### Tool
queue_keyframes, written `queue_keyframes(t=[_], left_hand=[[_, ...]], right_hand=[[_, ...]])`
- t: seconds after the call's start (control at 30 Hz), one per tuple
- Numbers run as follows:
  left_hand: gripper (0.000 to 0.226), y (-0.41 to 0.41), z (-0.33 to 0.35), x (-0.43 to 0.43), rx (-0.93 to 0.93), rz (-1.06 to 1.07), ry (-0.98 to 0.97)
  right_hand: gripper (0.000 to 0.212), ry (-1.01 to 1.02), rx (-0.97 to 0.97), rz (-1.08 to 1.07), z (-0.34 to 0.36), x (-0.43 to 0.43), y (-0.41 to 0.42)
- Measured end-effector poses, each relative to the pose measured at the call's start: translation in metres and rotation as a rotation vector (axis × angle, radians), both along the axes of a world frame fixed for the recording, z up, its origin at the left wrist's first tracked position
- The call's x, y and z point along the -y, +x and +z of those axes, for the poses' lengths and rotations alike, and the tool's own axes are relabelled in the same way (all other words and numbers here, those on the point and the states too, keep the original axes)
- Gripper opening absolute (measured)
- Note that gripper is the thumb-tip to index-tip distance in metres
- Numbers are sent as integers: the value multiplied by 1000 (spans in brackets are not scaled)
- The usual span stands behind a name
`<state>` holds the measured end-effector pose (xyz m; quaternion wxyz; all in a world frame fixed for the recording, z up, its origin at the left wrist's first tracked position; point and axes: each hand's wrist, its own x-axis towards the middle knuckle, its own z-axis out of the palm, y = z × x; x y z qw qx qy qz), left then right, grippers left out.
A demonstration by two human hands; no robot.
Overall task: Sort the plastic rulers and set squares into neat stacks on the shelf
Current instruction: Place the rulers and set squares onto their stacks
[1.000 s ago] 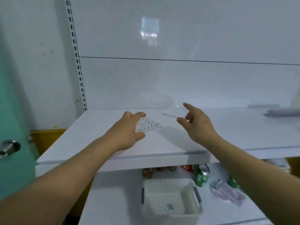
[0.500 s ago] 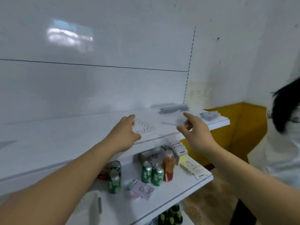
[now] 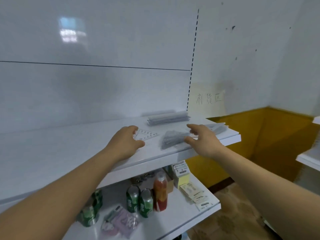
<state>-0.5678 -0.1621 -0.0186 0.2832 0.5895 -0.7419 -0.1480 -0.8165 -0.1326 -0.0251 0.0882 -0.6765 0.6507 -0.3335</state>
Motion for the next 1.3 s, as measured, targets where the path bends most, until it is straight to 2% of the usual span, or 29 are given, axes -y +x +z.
queue_keyframes(t=[0.2,0.37,0.47,0.53,0.73,0.9,1.13,1.3], left_hand=[[61,-19,6,43,-84,36,0],[48,-38,7,45,-173,38,48],[42,-49,7,41,-182,63,40],[42,-59,6,35,-168,81,49],[43,-92,3,25,-113,97,67],[41,-111,-2,21,-16,99,77],[44,-121,-3,20,64,151,68],[62,-105,6,12,108,151,135]], right_hand=[[54,193,-82,186,12,57,-8],[55,299,-203,322,17,78,-14],[61,305,-221,401,14,81,-20],[72,307,-229,434,13,79,-26],[98,222,-362,332,4,64,-50],[88,125,-561,303,-5,56,-60],[89,146,-536,367,-1,62,-63],[84,147,-604,440,33,78,-61]])
